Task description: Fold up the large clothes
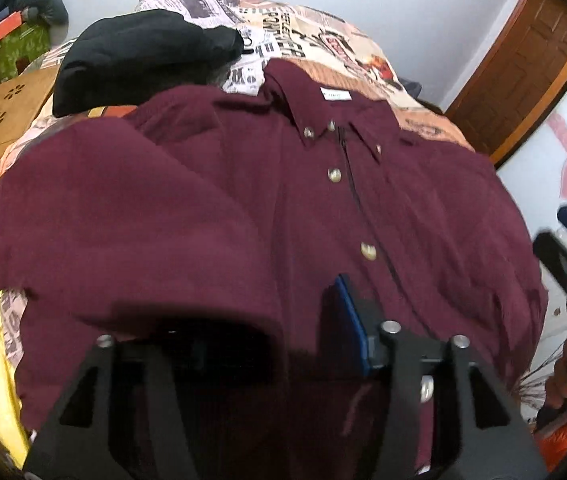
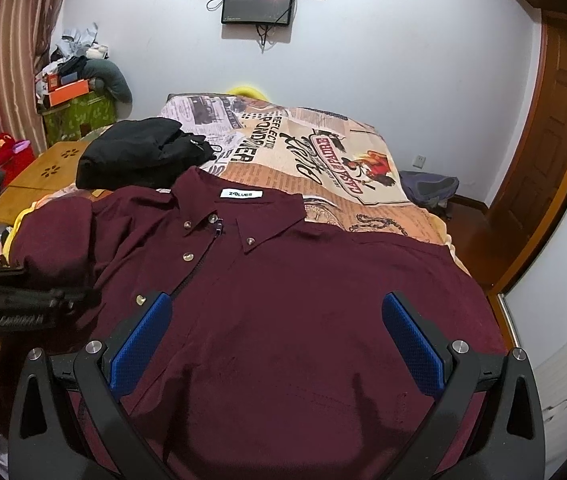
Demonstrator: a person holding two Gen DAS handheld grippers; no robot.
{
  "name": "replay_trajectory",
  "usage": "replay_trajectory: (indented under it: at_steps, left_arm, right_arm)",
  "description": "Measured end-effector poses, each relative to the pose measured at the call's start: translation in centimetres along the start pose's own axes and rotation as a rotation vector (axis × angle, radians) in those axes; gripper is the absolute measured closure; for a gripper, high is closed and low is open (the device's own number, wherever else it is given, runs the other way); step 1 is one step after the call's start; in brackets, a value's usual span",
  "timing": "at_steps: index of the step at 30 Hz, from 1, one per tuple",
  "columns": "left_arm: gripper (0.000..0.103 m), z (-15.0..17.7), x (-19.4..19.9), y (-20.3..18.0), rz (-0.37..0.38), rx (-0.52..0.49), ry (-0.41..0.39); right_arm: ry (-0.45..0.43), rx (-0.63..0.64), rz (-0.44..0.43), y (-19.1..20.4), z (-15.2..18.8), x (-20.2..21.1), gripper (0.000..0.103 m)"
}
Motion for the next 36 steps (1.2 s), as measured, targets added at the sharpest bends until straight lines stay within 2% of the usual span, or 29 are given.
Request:
replay_trajectory:
  at_steps: [6, 11, 13, 16, 18, 22, 25, 28, 31, 33, 36]
  left_arm:
    - [0.051, 1.6, 3.0, -0.3, -0.01, -0.012, -0.021]
    - [0.049, 1.3, 7.7, 0.8, -0.016, 0.028, -0.113]
    - [0.043, 0.8, 9.6, 1.9, -0.033, 0.049, -0.158]
    - [0.04, 0.2, 12.4, 5.0, -0.07, 0.119, -0.237]
    - [0.04, 0.0, 13.4, 7.5, -0.096, 0.187, -0.264]
    - [0.04, 0.5, 13.9, 12.4, -0.099, 0.336, -0.286]
    - [0.04, 1.8, 13.0, 16.1, -0.039, 0.466, -0.278]
    - [0.04, 3.1, 11.2, 19.8, 0.084, 0.627, -0.255]
    - [0.04, 3.9, 9.2, 22.2, 0.173, 0.74, -0.245]
    - [0.04, 4.2, 8.2, 23.1, 0.198, 0.785, -0.246]
    - [0.04, 4.0, 7.0, 24.3, 0.196, 0.822, -0.256]
  right_arm:
    - [-0.014, 0.005, -0.005, 0.2, 0.0, 0.4, 0.0]
    - [-0.026, 0.014, -0.003, 0.5, -0.2, 0.5, 0.0]
    - [-0.031, 0.017, -0.002, 0.7, -0.3, 0.5, 0.0]
    - [-0.031, 0.018, -0.003, 1.0, -0.5, 0.4, 0.0]
    - [-0.03, 0.02, -0.003, 1.1, -0.5, 0.4, 0.0]
    - [-0.027, 0.03, 0.001, 1.6, -0.7, 0.2, 0.0]
    - [-0.024, 0.04, 0.008, 1.9, -0.6, 0.0, 0.0]
    - [-0.016, 0.048, 0.013, 2.2, -0.6, -0.2, 0.0]
    - [-0.005, 0.055, 0.018, 2.4, -0.6, -0.5, 0.0]
    - [0.0, 0.059, 0.02, 2.6, -0.6, -0.6, 0.0]
    - [0.003, 0.069, 0.026, 2.8, -0.6, -0.7, 0.0]
Point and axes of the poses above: each gripper's, at about its wrist camera, not at the fingertips, and x roughly against the way its jaws point, y to its left, z to its underside, the point moved 2 cm from there along -x, roughly the way its jaws point, and after that the axes turned 14 degrees about z, right-handed, at the moved point
